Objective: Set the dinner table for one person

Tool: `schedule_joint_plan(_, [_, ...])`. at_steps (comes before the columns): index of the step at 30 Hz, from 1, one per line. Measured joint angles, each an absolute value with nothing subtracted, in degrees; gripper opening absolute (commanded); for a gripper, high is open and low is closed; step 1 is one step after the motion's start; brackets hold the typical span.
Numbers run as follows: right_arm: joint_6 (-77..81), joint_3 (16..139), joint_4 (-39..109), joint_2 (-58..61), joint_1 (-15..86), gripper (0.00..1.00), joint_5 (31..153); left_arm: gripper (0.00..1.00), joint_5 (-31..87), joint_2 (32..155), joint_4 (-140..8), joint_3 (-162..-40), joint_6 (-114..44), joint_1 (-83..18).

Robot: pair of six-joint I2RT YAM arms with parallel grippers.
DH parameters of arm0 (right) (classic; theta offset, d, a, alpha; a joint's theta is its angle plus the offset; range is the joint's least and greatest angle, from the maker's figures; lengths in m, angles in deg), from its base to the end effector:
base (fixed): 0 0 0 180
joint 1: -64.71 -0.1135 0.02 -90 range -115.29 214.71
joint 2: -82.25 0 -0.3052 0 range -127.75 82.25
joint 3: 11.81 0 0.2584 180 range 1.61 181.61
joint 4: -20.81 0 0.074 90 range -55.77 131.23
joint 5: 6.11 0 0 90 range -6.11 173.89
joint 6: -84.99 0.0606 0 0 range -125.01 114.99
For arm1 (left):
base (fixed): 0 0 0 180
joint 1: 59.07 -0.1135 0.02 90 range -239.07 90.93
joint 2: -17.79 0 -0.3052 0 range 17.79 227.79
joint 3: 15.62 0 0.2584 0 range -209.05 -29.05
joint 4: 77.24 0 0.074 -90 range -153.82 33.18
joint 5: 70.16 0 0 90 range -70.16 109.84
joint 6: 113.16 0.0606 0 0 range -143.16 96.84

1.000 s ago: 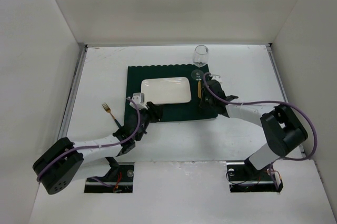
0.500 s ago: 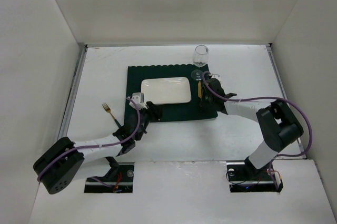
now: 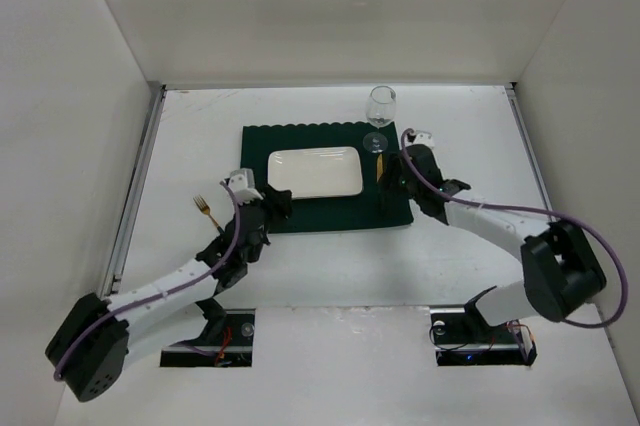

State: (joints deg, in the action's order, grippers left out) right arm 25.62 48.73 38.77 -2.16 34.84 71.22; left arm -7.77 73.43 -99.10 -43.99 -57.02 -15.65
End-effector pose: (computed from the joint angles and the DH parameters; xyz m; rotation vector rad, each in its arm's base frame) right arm 0.2891 0.1507 0.2239 0.1291 2.2934 0.2966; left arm 0.1679 -0.1202 0.2350 -0.2302 1.6763 -0.6211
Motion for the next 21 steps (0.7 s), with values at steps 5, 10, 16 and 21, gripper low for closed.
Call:
schedule_joint_plan(5, [24.7, 48.2, 37.4, 7.7, 34.7, 0.24, 68.4, 0.47, -11.3, 60.8, -76.8, -51.9, -61.5, -22.1])
schedule_joint_plan(10, [25.0, 45.1, 30.9, 11.1, 32.9, 0.22, 66.9, 0.41, -12.1, 54.5, -52.9, -57.7, -68.2, -32.5])
schedule_joint_plan(16, [26.1, 39.8, 26.7, 9.8, 29.4, 0.29, 67.4, 0.41, -9.8, 57.9, -35.3, -56.9, -72.8, -41.2])
schedule_joint_plan(21, [26.4, 39.3, 24.9, 8.3, 27.5, 0.30, 68.2, 0.41, -8.4, 65.1, -34.1, -56.7, -72.9, -41.9])
